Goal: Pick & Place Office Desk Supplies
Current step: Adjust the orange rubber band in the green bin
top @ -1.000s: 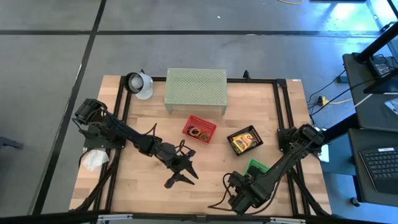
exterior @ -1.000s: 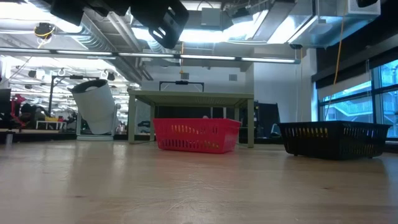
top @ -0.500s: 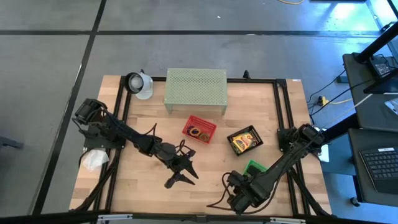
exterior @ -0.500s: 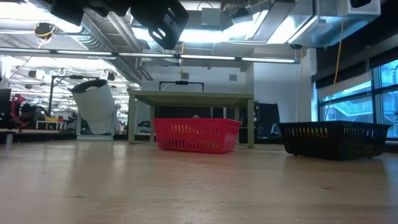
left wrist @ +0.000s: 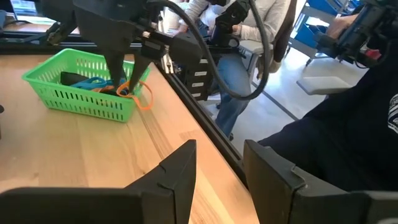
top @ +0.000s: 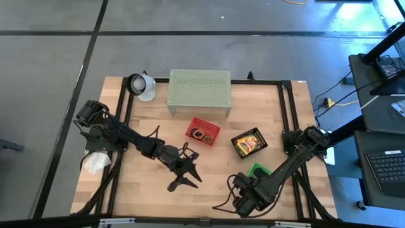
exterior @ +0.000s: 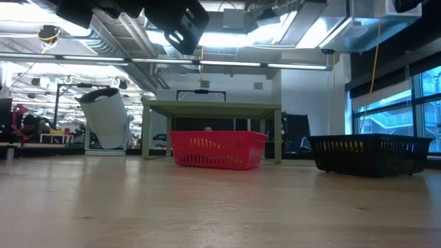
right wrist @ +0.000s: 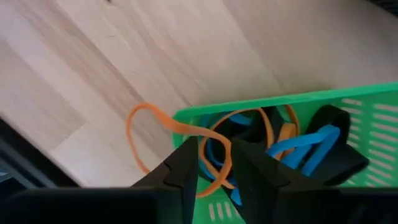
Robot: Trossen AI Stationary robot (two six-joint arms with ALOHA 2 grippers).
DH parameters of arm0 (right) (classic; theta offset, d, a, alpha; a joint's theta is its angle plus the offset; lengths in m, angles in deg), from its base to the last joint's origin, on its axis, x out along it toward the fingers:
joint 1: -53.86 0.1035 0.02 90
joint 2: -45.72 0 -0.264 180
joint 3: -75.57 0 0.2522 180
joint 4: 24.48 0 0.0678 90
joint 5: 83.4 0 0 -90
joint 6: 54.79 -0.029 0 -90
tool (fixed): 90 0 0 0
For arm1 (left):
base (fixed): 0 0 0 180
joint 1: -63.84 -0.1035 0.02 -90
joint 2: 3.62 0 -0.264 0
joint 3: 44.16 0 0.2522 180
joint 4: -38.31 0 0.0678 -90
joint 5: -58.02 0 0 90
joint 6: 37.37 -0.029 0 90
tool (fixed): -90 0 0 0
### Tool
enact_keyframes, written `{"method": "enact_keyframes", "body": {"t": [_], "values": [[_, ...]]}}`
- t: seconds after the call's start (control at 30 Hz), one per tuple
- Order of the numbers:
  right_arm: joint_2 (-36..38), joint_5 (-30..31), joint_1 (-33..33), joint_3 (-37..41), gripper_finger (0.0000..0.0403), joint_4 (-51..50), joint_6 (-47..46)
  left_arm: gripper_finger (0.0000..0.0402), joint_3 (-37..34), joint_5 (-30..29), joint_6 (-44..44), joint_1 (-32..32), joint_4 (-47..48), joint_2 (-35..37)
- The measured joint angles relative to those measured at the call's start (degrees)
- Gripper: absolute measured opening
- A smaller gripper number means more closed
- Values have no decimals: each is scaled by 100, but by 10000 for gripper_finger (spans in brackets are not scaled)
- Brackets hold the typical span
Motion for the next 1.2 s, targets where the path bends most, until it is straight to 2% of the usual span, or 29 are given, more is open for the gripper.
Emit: {"method": "enact_keyframes", "body": {"t": [0.3,0.5,0.63,0.97,1.2], "values": [[0,-198,4,0,54,-118,-88,127,0,26,0,0,2,0],[0,-407,4,0,42,-120,-234,127,0,33,35,0,2,-2],[0,-518,4,0,53,-120,-276,127,0,59,105,0,2,-1],[0,-583,4,0,108,-169,-407,127,0,298,107,0,3,0],[0,-583,4,2,106,-201,-479,127,0,298,107,2,3,0]]}}
